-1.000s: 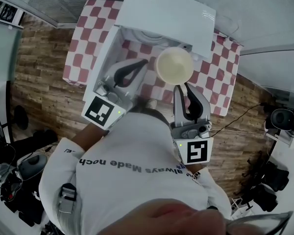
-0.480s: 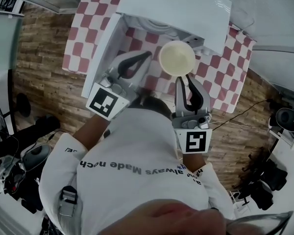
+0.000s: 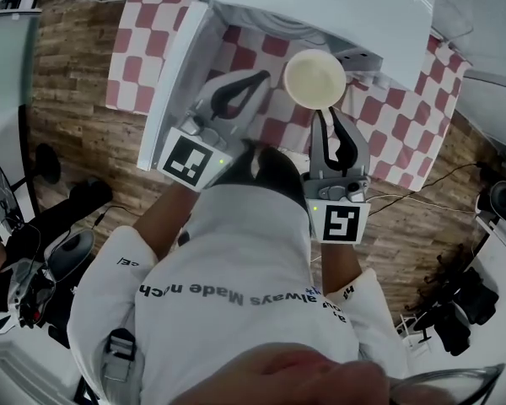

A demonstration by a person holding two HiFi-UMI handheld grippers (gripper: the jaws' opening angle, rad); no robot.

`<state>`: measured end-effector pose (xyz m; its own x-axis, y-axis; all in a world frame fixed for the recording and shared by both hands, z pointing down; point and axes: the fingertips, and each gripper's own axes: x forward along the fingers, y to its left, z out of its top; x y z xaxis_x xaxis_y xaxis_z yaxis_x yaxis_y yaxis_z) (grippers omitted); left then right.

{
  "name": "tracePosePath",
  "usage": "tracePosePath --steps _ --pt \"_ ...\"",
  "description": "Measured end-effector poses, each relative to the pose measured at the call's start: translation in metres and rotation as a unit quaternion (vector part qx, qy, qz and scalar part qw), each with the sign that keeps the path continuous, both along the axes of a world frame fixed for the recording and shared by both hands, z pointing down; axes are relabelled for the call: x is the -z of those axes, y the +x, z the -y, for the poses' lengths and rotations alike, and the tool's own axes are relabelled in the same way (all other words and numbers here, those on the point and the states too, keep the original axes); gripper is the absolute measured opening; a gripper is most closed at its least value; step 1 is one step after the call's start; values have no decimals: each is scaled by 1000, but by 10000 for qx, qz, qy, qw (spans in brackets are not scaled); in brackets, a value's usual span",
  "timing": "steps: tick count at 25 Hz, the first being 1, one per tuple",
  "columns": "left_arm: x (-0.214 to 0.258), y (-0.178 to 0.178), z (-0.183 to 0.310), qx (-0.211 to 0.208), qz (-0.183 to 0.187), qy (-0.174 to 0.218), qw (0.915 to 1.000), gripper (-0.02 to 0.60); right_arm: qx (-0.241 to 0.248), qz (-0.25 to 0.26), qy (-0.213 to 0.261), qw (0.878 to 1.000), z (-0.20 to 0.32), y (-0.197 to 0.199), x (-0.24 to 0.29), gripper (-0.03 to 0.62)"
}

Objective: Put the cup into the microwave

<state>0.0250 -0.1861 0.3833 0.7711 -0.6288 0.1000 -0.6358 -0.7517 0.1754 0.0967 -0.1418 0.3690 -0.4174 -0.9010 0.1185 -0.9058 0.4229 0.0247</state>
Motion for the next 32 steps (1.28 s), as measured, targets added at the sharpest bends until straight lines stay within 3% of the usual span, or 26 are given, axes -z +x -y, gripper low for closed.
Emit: tracePosePath --steps 22,32 --pt "-128 -13 61 174 146 -196 9996 3 -69 -32 -336 9994 66 -15 -141 43" --pt "-164 -25 90 200 206 -228 9993 3 -146 -17 -347 9993 99 -28 -177 43"
